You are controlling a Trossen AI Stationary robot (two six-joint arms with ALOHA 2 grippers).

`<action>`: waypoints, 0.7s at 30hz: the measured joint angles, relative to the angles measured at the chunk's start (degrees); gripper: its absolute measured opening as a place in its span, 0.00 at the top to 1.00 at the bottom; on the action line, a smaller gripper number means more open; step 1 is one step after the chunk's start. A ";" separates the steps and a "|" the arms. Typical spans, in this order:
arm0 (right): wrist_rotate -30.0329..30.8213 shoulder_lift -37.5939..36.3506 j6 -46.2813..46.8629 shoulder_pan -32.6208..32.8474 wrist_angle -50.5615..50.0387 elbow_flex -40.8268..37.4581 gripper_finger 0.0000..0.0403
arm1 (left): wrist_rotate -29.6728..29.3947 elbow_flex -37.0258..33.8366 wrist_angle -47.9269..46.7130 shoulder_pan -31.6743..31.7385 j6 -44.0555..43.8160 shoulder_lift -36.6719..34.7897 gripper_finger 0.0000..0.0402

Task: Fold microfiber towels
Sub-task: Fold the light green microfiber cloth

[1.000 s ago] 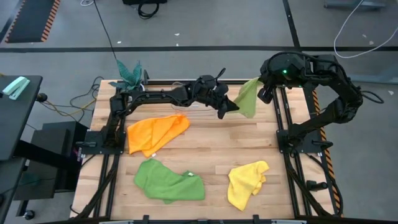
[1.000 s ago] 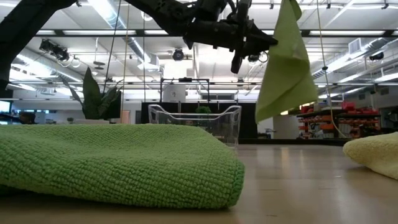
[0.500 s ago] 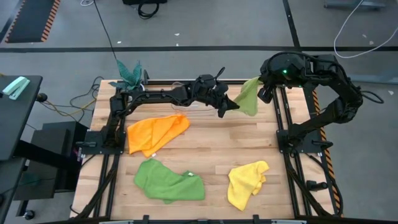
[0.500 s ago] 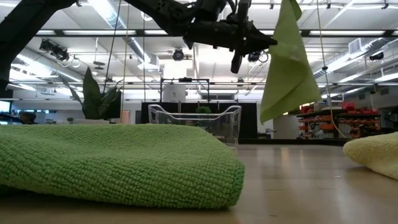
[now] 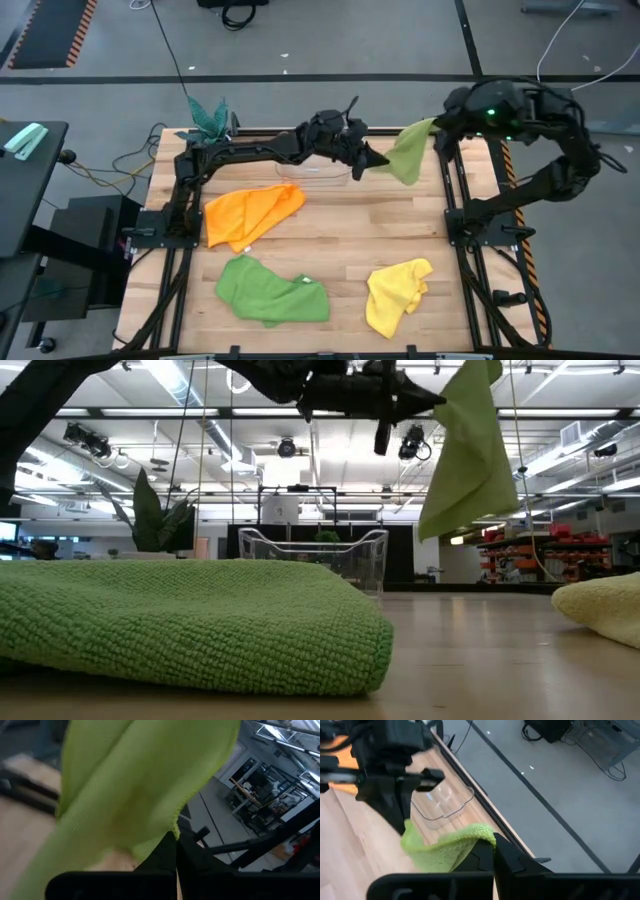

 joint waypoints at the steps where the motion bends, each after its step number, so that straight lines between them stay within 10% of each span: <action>1: -0.02 -0.67 0.34 0.00 -0.01 0.00 1.00 | -0.05 0.18 -2.13 0.31 1.10 -1.09 0.99; 21: -9.31 -8.66 5.78 0.09 0.02 -22.93 1.00 | -8.45 2.45 -29.78 1.30 10.39 -9.36 0.99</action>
